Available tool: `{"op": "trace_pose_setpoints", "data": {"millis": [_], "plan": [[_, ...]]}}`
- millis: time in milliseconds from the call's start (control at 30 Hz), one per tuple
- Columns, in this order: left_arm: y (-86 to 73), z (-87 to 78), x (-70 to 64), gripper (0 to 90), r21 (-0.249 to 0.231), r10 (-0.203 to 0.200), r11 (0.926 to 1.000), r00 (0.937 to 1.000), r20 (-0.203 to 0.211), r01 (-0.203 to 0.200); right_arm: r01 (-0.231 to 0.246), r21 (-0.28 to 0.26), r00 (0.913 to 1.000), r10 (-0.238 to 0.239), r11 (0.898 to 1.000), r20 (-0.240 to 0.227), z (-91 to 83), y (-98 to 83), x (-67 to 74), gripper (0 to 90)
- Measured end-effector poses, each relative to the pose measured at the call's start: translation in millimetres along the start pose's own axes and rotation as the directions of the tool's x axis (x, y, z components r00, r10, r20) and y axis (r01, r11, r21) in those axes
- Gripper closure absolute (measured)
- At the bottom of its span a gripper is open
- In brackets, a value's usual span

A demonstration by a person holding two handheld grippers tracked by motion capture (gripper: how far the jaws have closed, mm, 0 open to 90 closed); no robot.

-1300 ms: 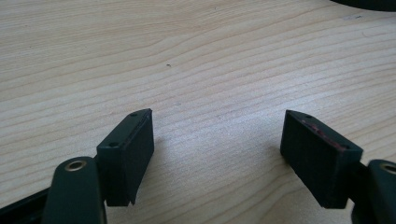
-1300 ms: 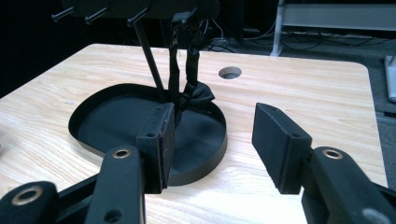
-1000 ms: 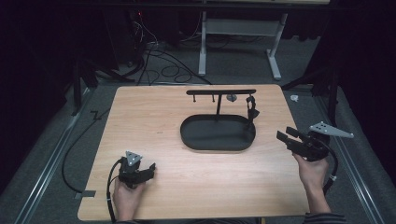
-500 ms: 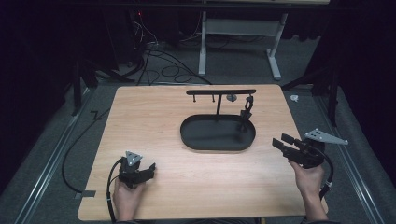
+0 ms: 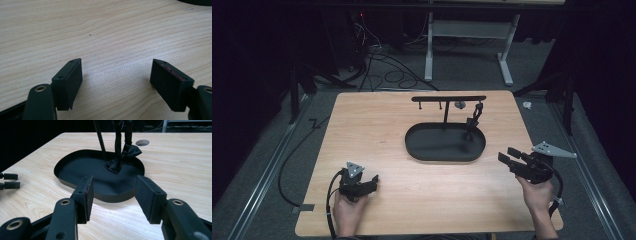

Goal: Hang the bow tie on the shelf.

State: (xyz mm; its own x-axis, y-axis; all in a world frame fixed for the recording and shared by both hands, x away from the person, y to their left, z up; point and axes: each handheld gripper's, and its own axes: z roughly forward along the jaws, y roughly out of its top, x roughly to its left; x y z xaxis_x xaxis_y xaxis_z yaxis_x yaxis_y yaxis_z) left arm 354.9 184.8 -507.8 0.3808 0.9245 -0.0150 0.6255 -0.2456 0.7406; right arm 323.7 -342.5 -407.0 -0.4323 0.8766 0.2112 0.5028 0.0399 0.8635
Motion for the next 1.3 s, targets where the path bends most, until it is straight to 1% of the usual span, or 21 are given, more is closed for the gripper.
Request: {"op": "trace_pose_setpoints", "data": {"millis": [200,467,533,667,733,767,867,900,1033,1233,1300], "plan": [[0.0,0.1,0.0,26.3,-0.001,0.000,1.0000,1.0000,-0.001,0.000,-0.001,0.004,0.9999,0.001,1.000,-0.010,2.8,-2.9,4.1,50.8],[0.0,0.1,0.0,26.3,-0.001,0.000,1.0000,1.0000,-0.001,0.000,0.015,0.012,0.9995,-0.015,1.000,-0.026,8.2,-5.9,10.3,51.1],[0.0,0.0,0.0,26.2,0.000,0.000,1.0000,1.0000,0.000,0.000,0.017,0.017,0.9992,-0.016,1.000,-0.037,11.2,-7.4,12.3,51.2],[-0.1,0.1,0.0,26.2,-0.001,0.000,1.0000,1.0000,-0.001,0.000,0.020,0.027,0.9989,-0.019,0.999,-0.043,15.9,-10.3,14.6,51.2],[-0.1,0.1,0.0,26.2,-0.002,-0.001,1.0000,1.0000,0.000,0.001,0.018,0.030,0.9988,-0.017,0.999,-0.045,17.2,-11.1,15.1,51.2],[-0.1,0.2,0.0,26.3,-0.003,-0.001,1.0000,1.0000,0.000,0.001,0.009,0.034,0.9986,-0.008,0.999,-0.053,20.0,-12.2,15.8,51.2],[-0.1,0.0,0.1,26.5,-0.002,-0.002,1.0000,1.0000,0.001,0.002,0.015,0.036,0.9984,-0.013,0.999,-0.056,22.6,-11.8,17.0,51.4],[-0.1,0.0,0.2,26.6,-0.002,-0.002,1.0000,1.0000,0.001,0.002,0.019,0.028,0.9978,-0.017,0.999,-0.064,23.6,-11.1,17.4,51.5],[-0.1,0.0,0.2,26.4,-0.001,-0.003,1.0000,1.0000,-0.001,0.003,0.021,0.028,0.9972,-0.019,0.999,-0.072,25.3,-11.7,18.9,51.8],[0.0,0.0,0.2,26.4,-0.001,-0.003,1.0000,1.0000,0.000,0.003,0.024,0.045,0.9972,-0.021,0.999,-0.072,27.1,-15.7,21.6,52.4],[-0.1,0.1,0.3,26.5,-0.002,-0.003,1.0000,1.0000,0.000,0.003,0.026,0.051,0.9977,-0.023,0.998,-0.064,28.1,-17.7,23.4,52.6]]}}
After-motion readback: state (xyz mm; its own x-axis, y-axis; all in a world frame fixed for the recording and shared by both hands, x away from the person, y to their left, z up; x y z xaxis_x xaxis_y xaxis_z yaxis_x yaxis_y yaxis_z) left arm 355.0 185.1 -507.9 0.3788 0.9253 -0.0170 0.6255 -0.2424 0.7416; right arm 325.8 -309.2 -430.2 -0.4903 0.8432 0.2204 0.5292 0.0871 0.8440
